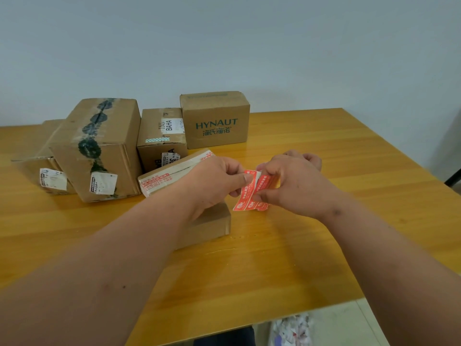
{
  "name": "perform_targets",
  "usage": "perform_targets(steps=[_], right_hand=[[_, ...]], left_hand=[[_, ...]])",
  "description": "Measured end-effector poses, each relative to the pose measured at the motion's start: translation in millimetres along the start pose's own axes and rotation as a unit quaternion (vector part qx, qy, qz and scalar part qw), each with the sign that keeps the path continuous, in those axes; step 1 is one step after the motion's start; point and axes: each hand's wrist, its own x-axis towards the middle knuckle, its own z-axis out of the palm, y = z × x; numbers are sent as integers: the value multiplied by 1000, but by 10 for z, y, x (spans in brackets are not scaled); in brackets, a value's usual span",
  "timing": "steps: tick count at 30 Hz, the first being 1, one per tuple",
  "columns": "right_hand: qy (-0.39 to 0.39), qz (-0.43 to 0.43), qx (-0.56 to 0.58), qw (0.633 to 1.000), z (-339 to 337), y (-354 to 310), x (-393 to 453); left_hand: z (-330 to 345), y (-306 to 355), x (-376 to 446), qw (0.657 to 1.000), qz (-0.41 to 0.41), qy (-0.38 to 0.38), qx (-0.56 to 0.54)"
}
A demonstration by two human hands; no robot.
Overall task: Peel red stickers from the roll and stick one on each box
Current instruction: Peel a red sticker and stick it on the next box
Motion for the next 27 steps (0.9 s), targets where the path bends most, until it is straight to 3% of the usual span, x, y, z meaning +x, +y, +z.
perform_targets(steps=[5, 16, 27], right_hand=[[-33, -5, 10, 999, 30, -3, 28], [25, -55, -38, 997, 88, 0, -25], [-2, -39, -17, 999, 80, -10, -6]], left_hand=[[-1, -17, -13, 999, 5, -4, 53], [11, -68, 36, 997, -15, 41, 69], [-57, -56, -69, 996, -53, -31, 67]])
